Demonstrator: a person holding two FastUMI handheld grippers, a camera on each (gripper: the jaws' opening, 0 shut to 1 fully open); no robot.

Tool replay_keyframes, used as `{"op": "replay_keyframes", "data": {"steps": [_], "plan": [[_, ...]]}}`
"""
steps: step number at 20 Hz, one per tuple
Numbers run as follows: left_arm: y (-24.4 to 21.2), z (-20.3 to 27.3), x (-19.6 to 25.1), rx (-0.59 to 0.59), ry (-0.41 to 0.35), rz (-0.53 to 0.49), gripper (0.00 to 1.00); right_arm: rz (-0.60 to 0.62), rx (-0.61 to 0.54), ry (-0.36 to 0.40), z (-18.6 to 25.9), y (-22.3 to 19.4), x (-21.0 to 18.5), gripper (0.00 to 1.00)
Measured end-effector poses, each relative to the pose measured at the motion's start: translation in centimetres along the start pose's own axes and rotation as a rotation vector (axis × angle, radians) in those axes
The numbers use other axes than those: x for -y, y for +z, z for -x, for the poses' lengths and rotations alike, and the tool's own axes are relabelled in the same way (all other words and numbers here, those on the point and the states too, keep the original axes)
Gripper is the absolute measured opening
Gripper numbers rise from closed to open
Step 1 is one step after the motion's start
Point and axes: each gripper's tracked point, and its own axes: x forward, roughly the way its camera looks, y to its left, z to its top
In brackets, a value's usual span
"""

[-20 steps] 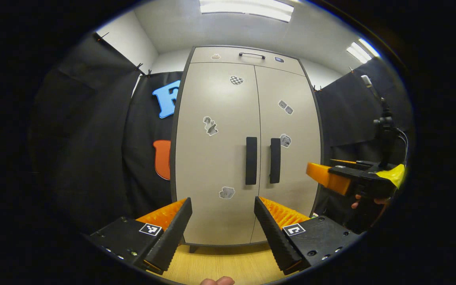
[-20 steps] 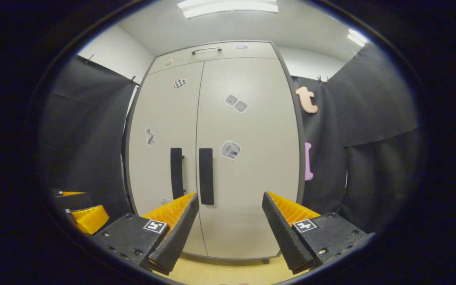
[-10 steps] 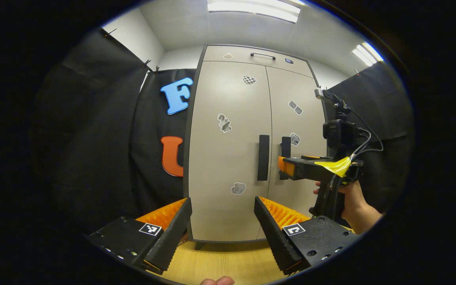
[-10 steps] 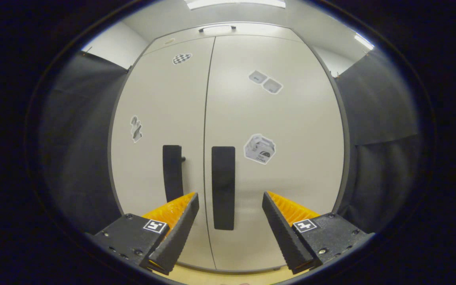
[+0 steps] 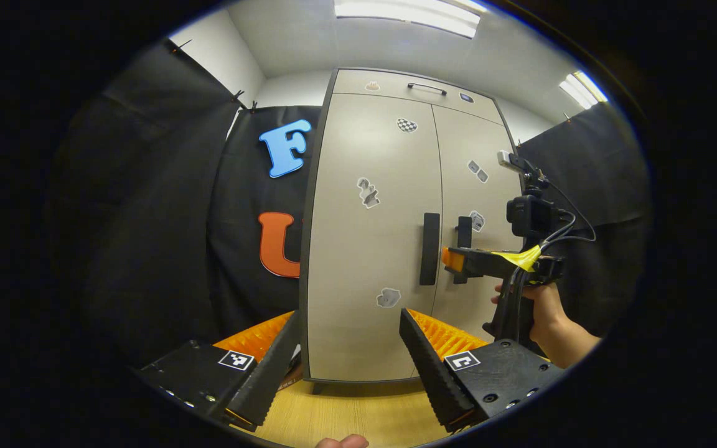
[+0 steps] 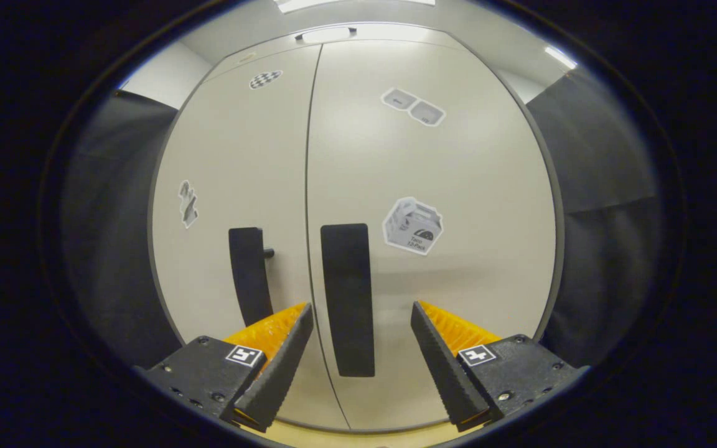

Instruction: Open the right door of the double-door shoe cabinet with the right hand, and open the left door with the left hand.

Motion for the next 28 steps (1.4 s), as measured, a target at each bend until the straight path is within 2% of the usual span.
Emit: {"op": "replay_keyframes", "data": {"steps": [7, 8, 9, 10, 12, 13, 14, 15, 16, 18, 19, 21, 28], "plan": [[-0.1, -0.2, -0.2, -0.007, 0.000, 0.002, 0.95, 0.015, 0.011, -0.041, -0.6, 0.0, 0.8, 0.96], [-0.1, -0.3, -0.3, -0.006, 0.000, 0.002, 0.95, 0.020, 0.010, -0.050, -0.6, -0.2, 1.0, 0.92], [0.0, -0.4, -0.3, -0.002, -0.002, 0.003, 0.95, 0.021, 0.018, -0.048, -0.6, 0.0, 0.9, 0.79], [0.1, -0.4, -0.3, 0.002, -0.002, 0.004, 0.95, 0.035, 0.003, -0.044, -0.6, -0.2, 0.8, 0.79], [0.1, -0.6, -0.3, 0.002, -0.005, 0.008, 0.95, 0.061, -0.005, -0.034, -0.6, -0.2, 0.2, 0.73], [0.0, -0.6, -0.3, 0.004, -0.005, 0.010, 0.95, 0.073, 0.002, -0.036, -0.7, -0.1, -0.1, 0.62], [0.1, -0.6, -0.3, 0.005, -0.005, 0.011, 0.95, 0.084, 0.012, -0.034, -0.7, -0.1, -0.5, 0.57], [0.1, -0.6, -0.4, 0.006, -0.004, 0.013, 0.95, 0.096, 0.018, -0.044, -0.8, -0.3, -0.7, 0.42], [0.1, -0.6, -0.5, 0.005, -0.002, 0.014, 0.95, 0.106, 0.023, -0.048, -0.7, -0.1, -0.6, 0.34], [-0.1, -0.6, -0.7, 0.003, 0.004, 0.020, 0.95, 0.081, 0.025, -0.035, -0.7, 0.0, -0.5, 0.30], [-0.2, -0.6, -0.8, 0.001, 0.006, 0.023, 0.95, 0.075, 0.022, -0.025, -0.6, 0.2, -0.6, 0.21], [0.0, -0.7, -0.9, 0.003, 0.010, 0.022, 0.95, 0.071, 0.026, -0.016, -0.7, 0.0, -0.6, 0.10], [0.1, -0.1, -0.6, 0.004, 0.009, 0.017, 0.95, 0.071, 0.019, 0.001, -0.1, -0.1, -0.7, 0.07]]}}
